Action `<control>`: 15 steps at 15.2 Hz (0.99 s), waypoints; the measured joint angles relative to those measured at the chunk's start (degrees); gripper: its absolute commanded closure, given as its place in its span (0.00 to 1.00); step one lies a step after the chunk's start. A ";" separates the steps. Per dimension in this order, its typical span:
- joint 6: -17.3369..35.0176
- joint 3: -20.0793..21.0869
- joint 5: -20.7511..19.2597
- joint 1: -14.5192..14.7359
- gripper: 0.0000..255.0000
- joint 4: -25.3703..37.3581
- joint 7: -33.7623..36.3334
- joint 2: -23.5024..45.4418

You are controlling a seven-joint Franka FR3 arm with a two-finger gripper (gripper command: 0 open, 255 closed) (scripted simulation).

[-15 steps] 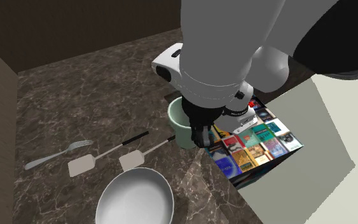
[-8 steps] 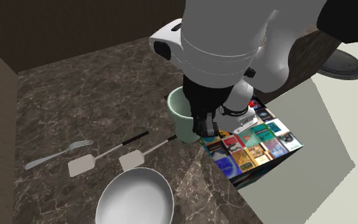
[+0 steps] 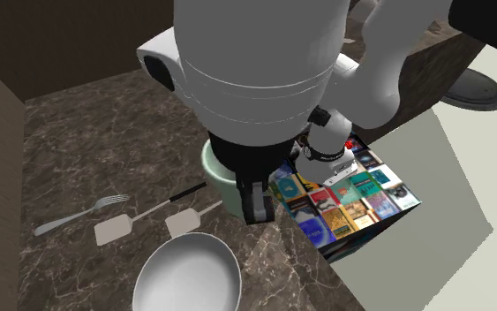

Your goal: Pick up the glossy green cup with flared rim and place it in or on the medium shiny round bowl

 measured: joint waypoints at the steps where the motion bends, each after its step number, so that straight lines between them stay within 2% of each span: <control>1: 0.07 0.81 -0.53 -0.39 1.00 2.21 0.86 2.35; 8: -2.95 5.44 -6.85 -2.37 1.00 21.04 6.57 19.68; 12: -6.20 7.56 -11.99 -1.37 1.00 33.28 10.35 30.51; 15: -5.66 7.77 -13.38 -0.89 1.00 34.93 11.32 33.21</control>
